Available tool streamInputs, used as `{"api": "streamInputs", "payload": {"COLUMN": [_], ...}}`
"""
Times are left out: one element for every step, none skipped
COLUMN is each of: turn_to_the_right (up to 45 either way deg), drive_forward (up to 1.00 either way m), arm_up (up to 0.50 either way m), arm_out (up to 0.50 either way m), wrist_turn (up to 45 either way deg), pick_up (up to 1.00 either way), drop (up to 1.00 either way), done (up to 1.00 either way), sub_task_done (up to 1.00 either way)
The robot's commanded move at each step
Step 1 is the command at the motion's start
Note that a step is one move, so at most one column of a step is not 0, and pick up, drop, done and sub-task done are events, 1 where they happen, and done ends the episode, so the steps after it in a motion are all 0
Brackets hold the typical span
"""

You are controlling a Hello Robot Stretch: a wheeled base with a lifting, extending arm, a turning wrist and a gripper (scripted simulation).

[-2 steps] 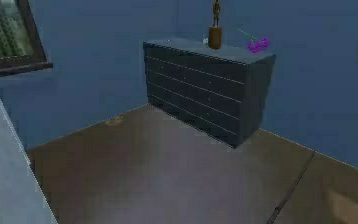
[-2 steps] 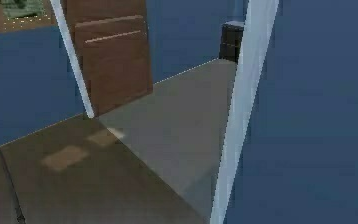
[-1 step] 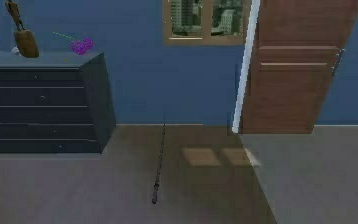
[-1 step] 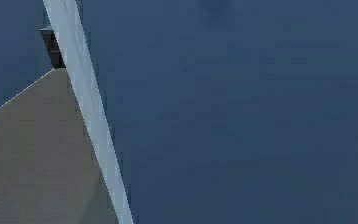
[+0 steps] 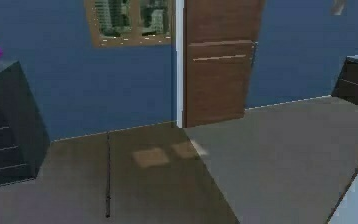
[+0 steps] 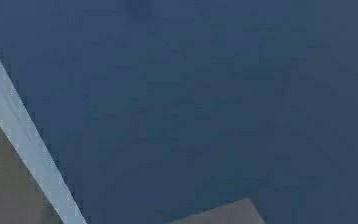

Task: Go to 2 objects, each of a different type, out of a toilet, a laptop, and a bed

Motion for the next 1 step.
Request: {"api": "streamInputs", "payload": {"turn_to_the_right": [0.0], "drive_forward": [0.25], "arm_up": [0.00], "arm_out": [0.00], "wrist_turn": [0.0], "pick_up": [0.00], "drop": [0.00], "done": [0.00], "sub_task_done": [0.00]}}
